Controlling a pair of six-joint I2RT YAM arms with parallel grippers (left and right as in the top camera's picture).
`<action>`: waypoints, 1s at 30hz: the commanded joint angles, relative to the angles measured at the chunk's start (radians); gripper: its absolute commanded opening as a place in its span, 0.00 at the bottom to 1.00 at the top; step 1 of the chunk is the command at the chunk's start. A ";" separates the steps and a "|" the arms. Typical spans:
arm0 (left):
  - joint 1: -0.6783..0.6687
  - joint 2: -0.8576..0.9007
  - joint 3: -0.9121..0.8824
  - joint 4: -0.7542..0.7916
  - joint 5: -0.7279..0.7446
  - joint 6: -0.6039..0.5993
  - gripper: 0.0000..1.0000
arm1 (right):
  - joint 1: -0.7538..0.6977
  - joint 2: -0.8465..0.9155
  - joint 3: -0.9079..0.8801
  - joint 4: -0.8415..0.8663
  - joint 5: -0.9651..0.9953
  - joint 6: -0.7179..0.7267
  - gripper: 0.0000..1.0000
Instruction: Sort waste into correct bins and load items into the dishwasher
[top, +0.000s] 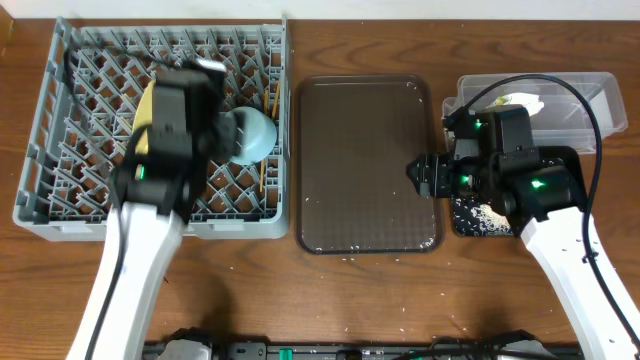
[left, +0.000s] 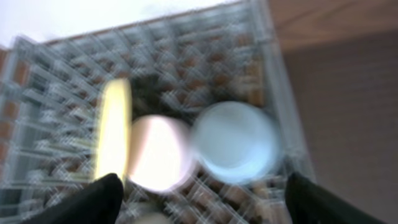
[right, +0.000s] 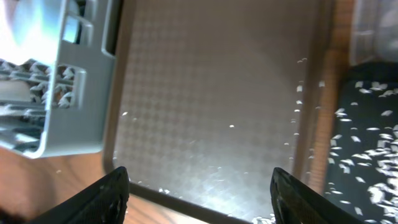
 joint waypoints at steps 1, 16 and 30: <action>-0.042 -0.148 0.011 -0.078 0.134 -0.197 0.88 | -0.008 -0.085 0.034 0.014 0.075 -0.023 0.72; -0.043 -0.418 0.011 -0.219 0.175 -0.277 0.95 | -0.005 -0.384 0.037 0.049 0.072 0.004 0.99; -0.043 -0.415 0.011 -0.219 0.175 -0.277 0.95 | -0.006 -0.385 0.031 -0.185 0.080 -0.008 0.99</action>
